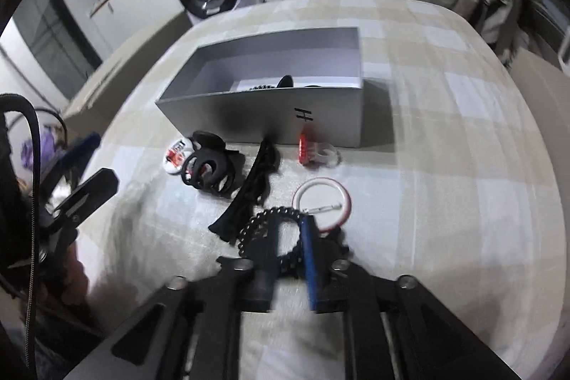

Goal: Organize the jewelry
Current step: 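Grasp the black beaded coil bracelet with the right tool, then grasp a black claw clip with the left tool while the right tool holds the bracelet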

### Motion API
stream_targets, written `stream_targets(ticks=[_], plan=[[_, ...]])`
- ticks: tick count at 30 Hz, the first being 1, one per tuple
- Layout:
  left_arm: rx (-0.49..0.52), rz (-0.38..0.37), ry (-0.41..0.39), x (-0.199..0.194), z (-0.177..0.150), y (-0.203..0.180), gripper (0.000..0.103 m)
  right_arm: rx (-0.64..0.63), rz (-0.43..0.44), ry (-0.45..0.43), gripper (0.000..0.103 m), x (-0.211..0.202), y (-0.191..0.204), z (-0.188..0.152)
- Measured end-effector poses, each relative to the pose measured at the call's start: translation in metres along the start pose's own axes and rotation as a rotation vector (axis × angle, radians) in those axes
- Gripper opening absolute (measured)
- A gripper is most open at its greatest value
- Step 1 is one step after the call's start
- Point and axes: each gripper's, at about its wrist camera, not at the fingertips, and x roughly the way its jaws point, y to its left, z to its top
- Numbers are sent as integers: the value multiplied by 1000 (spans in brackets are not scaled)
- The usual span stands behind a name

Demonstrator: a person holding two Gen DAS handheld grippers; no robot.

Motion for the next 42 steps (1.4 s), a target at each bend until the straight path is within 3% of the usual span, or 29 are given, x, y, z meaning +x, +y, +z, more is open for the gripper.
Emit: stream_targets(ticks=[9, 11, 12, 18, 23, 24, 26, 30, 32, 42], plan=[[-74, 4, 36, 10, -2, 16, 102, -180, -38, 93, 22, 23, 11, 6], [-85, 1, 41, 11, -2, 16, 102, -183, -38, 85, 9, 22, 10, 6], [-89, 2, 43, 12, -3, 16, 102, -182, -27, 79, 9, 21, 9, 6], [-88, 9, 63, 21, -1, 12, 102, -78, 82, -61, 8, -2, -14, 6], [-18, -13, 81, 27, -1, -5, 101, 26, 144, -156, 8, -15, -34, 10], [-3, -37, 85, 28, -1, -9, 99, 40, 152, -158, 8, -15, -37, 10], [18, -79, 100, 29, -1, -16, 75, 52, 155, -166, 8, -18, -37, 9], [37, -121, 130, 32, -4, -23, 58, 70, 177, -174, 9, -18, -44, 7], [22, -158, 135, 32, -5, -23, 38, 77, 209, -177, 9, -18, -47, 4], [-22, -120, 188, 42, -5, -25, 38, 65, 258, -175, 9, -17, -52, 0]])
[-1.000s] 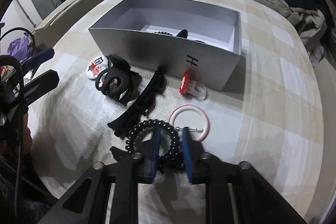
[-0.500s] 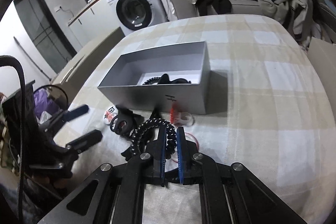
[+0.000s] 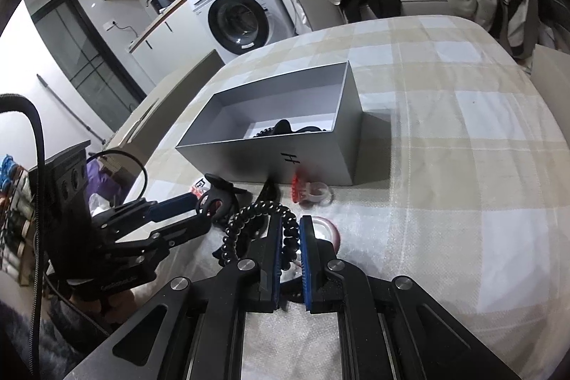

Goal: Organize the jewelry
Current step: 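Grasp a black claw clip with the left tool while the right tool holds the bracelet, then carry the claw clip and bracelet into the grey box and open both tools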

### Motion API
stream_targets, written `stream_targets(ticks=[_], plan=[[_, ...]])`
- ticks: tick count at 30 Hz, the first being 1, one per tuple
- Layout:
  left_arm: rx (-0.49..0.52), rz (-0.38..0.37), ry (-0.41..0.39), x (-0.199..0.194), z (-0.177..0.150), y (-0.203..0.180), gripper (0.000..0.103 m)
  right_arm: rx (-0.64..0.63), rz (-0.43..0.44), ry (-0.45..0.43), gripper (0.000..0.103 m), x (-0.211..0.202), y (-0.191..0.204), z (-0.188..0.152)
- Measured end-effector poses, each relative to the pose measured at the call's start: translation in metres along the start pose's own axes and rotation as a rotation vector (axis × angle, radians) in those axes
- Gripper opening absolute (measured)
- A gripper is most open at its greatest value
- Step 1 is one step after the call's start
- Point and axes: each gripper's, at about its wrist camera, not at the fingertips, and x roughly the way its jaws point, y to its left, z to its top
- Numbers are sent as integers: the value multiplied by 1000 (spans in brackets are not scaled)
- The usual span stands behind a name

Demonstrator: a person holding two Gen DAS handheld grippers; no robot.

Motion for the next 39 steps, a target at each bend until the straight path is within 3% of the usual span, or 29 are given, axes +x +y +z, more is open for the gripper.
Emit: stream_targets(ticks=[12, 22, 24, 26, 31, 39], plan=[[10, 10, 44, 20, 9, -7, 46, 16, -10, -24, 9, -6, -3, -1], [-32, -54, 42, 21, 12, -3, 45, 28, -25, -26, 9, -8, -4, 1], [-25, -56, 39, 21, 12, -5, 43, 33, -30, -27, 9, -7, -5, 1], [-20, -67, 42, 20, 13, -5, 32, 40, -34, -33, 9, -7, -5, 2], [-19, -105, 11, 9, 13, -6, 25, 59, -25, -47, 9, -8, -4, 3], [-3, -104, -58, -15, 14, -8, 26, 39, -16, -69, 9, -12, 3, 10]])
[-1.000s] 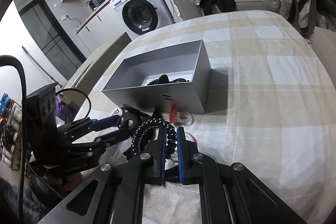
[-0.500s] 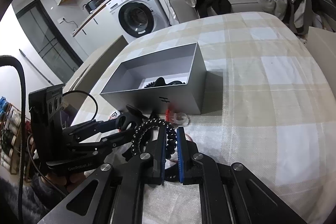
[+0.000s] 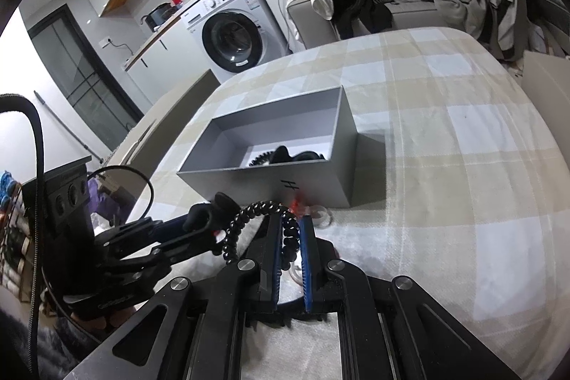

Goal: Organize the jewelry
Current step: 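Carry the claw clip and bracelet into the grey box and open both tools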

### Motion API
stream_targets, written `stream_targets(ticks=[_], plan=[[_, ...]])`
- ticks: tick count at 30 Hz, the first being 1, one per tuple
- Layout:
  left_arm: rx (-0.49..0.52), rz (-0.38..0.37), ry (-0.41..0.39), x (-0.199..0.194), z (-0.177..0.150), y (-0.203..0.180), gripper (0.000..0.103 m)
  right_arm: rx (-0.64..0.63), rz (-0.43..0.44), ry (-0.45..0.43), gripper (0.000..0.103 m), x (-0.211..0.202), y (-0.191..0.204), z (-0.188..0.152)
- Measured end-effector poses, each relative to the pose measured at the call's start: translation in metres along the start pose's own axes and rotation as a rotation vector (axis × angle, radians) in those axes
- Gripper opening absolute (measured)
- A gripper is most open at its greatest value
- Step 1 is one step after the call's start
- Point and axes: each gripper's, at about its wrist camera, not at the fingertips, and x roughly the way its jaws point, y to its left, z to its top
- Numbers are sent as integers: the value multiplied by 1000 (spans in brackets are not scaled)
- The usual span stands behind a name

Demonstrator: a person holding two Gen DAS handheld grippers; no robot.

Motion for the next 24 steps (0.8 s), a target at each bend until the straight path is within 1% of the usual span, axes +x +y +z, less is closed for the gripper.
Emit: stream_targets(ticks=[8, 10, 13, 17, 20, 24], plan=[[-18, 5, -102, -30, 16, 7, 26, -18, 17, -46, 9, -8, 9, 16], [-29, 22, -132, -37, 20, 10, 26, -28, 15, -60, 9, -9, 12, 21], [-36, 46, -158, -41, 26, 15, 26, -31, -1, -84, 9, -11, 16, 31], [-48, 67, -178, -38, 34, 23, 26, -13, -18, -108, 9, -10, 18, 46], [-42, 71, -177, -31, 41, 27, 26, -22, -18, -126, 9, -6, 20, 55], [-17, 83, -173, -23, 46, 29, 26, -44, -26, -121, 9, 4, 21, 64]])
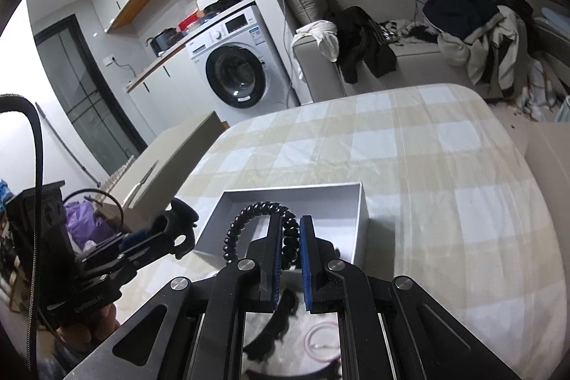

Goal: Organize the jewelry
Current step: 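Carry the claw clip and bracelet into the grey box and open both tools, then lift both open tools out of the box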

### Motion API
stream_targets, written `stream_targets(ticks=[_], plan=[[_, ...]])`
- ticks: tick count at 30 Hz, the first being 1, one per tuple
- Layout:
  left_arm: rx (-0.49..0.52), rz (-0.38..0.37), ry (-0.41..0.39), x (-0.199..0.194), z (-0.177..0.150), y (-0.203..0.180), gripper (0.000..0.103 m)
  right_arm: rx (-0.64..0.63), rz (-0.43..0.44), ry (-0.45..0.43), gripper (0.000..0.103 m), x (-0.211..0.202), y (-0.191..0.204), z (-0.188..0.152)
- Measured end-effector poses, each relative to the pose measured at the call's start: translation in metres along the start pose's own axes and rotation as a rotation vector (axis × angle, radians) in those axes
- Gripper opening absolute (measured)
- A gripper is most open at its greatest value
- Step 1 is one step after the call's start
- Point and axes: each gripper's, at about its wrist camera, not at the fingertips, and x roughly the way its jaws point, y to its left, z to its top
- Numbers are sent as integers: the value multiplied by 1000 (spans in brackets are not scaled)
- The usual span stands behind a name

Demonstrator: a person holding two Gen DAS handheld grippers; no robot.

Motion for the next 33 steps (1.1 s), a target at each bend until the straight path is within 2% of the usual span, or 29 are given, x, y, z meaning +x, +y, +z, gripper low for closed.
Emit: stream_targets(ticks=[4, 11, 23, 33], plan=[[4, 4, 2, 9, 3, 2, 26, 4, -10, 18, 9, 18, -6, 3], [-27, 27, 42, 31, 6, 13, 26, -10, -53, 105, 9, 50, -12, -3], [-11, 40, 102, 47, 0, 9, 26, -70, -117, 184, 9, 76, -9, -7], [5, 66, 140, 53, -5, 4, 26, -109, -120, 228, 9, 86, -3, -5]])
